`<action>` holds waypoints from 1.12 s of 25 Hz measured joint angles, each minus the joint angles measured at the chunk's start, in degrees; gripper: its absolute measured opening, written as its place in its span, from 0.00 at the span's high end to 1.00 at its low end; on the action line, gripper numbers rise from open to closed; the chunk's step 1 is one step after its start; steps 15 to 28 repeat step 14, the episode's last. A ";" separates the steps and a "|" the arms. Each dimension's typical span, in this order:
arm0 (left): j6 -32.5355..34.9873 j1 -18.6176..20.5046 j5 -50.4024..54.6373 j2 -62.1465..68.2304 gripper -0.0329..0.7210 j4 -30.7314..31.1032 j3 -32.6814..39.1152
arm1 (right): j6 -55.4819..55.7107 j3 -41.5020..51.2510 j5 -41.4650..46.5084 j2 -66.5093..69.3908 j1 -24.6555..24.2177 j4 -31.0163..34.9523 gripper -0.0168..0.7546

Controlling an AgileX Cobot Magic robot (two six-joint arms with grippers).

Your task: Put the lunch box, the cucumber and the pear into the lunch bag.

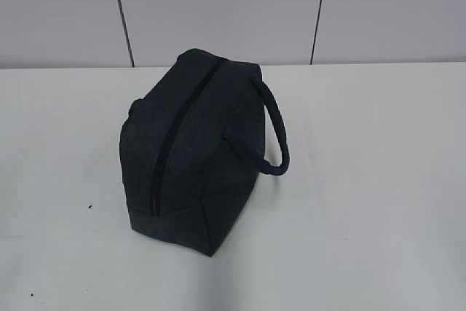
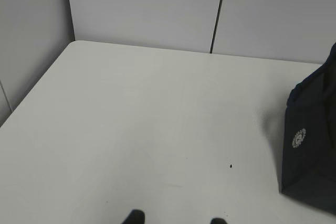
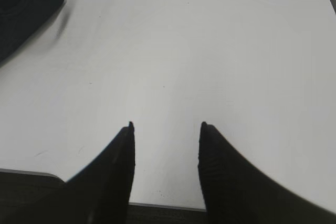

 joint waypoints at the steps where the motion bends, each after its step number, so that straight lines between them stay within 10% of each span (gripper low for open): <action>1: 0.00 0.00 0.00 0.00 0.63 0.00 0.00 | 0.00 0.00 0.00 0.00 0.00 0.00 0.56; 28: 0.00 0.00 0.00 0.00 0.64 0.00 0.00 | 0.00 0.00 0.00 0.00 0.00 0.00 0.56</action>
